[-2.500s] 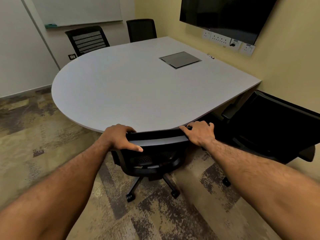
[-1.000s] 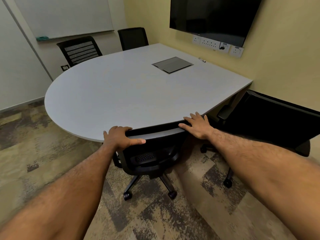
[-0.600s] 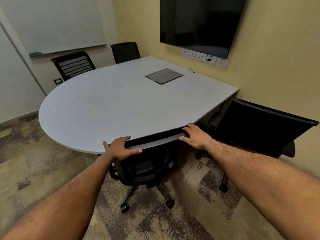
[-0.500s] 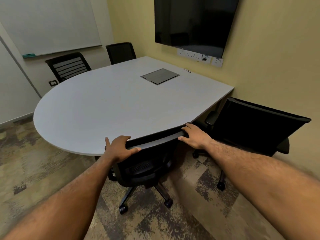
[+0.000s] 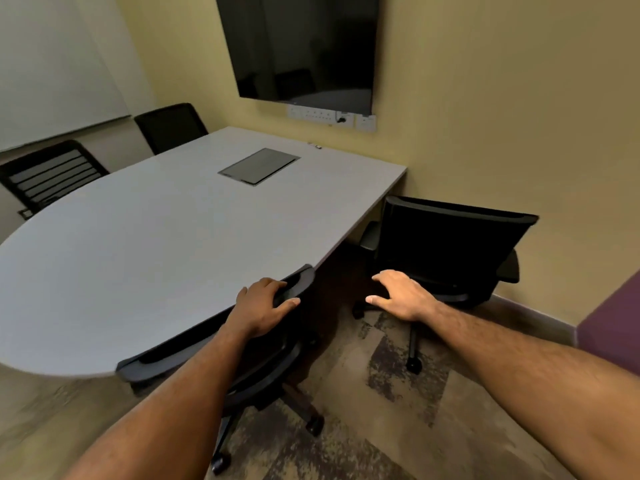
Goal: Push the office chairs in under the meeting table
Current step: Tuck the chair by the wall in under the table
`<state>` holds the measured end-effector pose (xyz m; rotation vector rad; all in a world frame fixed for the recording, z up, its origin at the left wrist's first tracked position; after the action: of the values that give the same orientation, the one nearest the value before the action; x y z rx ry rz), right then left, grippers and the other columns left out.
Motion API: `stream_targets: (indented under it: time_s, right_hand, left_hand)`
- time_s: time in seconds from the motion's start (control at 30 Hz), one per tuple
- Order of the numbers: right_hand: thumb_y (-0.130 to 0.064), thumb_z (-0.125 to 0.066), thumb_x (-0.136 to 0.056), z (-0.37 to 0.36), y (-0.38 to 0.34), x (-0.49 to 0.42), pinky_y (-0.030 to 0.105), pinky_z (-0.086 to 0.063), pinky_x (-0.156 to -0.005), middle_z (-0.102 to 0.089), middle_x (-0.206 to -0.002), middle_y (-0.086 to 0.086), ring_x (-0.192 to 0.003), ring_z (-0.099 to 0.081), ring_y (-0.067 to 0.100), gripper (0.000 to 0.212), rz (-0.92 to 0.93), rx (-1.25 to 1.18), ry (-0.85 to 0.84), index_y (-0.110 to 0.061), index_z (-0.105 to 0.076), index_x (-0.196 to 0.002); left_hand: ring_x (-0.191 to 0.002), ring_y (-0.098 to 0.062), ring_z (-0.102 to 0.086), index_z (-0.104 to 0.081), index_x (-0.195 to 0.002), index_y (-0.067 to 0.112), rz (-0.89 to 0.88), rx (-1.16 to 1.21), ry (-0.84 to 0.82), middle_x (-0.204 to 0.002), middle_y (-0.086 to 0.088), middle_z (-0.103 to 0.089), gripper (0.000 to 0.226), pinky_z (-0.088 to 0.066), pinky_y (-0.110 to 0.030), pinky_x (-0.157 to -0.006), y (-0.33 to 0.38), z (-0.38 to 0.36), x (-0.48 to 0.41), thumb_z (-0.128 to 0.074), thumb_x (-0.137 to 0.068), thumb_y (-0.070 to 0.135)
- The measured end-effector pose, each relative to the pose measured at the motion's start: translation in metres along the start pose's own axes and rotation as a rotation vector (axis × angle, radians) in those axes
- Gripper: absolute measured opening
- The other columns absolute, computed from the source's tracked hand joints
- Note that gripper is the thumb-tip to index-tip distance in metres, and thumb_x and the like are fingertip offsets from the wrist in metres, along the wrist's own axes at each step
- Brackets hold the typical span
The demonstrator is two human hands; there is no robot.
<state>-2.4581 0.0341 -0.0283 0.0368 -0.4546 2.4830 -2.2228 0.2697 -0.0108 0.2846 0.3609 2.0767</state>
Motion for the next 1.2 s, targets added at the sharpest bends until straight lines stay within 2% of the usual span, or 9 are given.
stream_targets:
  time_s: [0.1,0.47,0.93,1.1,1.2]
  right_hand:
    - [-0.061,-0.053,-0.094,0.017,0.052,0.0,0.04,-0.032,-0.118,-0.043,-0.155,0.004,-0.146,-0.035,0.022,0.073,-0.07,-0.008,0.006,-0.016,-0.041,-0.151]
    - [-0.058,-0.056,-0.094,0.092,0.204,-0.012,0.042,-0.037,-0.114,-0.044,-0.153,0.006,-0.143,-0.038,0.025,0.072,-0.221,-0.041,0.053,-0.016,-0.041,-0.15]
    - [-0.06,-0.053,-0.095,0.148,0.314,-0.047,0.043,-0.036,-0.112,-0.043,-0.152,0.007,-0.141,-0.037,0.027,0.072,-0.361,-0.043,0.158,-0.016,-0.04,-0.15]
    - [-0.057,-0.053,-0.096,0.155,0.347,-0.064,0.044,-0.036,-0.113,-0.043,-0.148,0.009,-0.14,-0.037,0.029,0.067,-0.457,-0.07,0.185,-0.015,-0.041,-0.148]
    - [-0.058,-0.052,-0.097,0.151,0.363,-0.075,0.046,-0.032,-0.116,-0.035,-0.155,0.01,-0.145,-0.031,0.032,0.069,-0.543,-0.143,0.241,-0.016,-0.039,-0.15]
  left_hand:
    - [-0.123,-0.023,-0.054,-0.056,-0.138,0.023,-0.031,-0.039,-0.024,-0.138,-0.002,-0.056,0.064,-0.04,-0.048,-0.109,0.037,-0.01,-0.036,-0.048,-0.093,0.068]
    - [-0.136,-0.025,-0.045,-0.046,-0.147,0.023,-0.069,-0.105,-0.065,-0.151,-0.004,-0.047,0.071,-0.039,-0.045,-0.112,0.154,-0.03,-0.155,-0.048,-0.093,0.069]
    - [-0.135,-0.028,-0.047,-0.039,-0.152,0.024,-0.199,-0.058,-0.116,-0.155,-0.006,-0.041,0.077,-0.044,-0.046,-0.109,0.246,-0.057,-0.314,-0.053,-0.091,0.069]
    - [-0.134,-0.029,-0.047,-0.038,-0.151,0.023,-0.237,-0.045,-0.133,-0.153,-0.007,-0.04,0.078,-0.044,-0.05,-0.109,0.261,-0.069,-0.37,-0.055,-0.09,0.069]
    - [-0.135,-0.029,-0.044,-0.039,-0.15,0.024,-0.255,-0.079,-0.128,-0.151,-0.007,-0.04,0.082,-0.043,-0.053,-0.109,0.265,-0.076,-0.389,-0.053,-0.087,0.075]
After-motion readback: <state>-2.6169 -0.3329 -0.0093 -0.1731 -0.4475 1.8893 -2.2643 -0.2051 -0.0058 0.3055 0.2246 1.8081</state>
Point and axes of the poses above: each hand's wrist, its own x-axis away from the middle knuckle, its own z-axis out of the back of the hand, y = z × x, the point moved 1 cm from there along -x, towards the middle knuckle
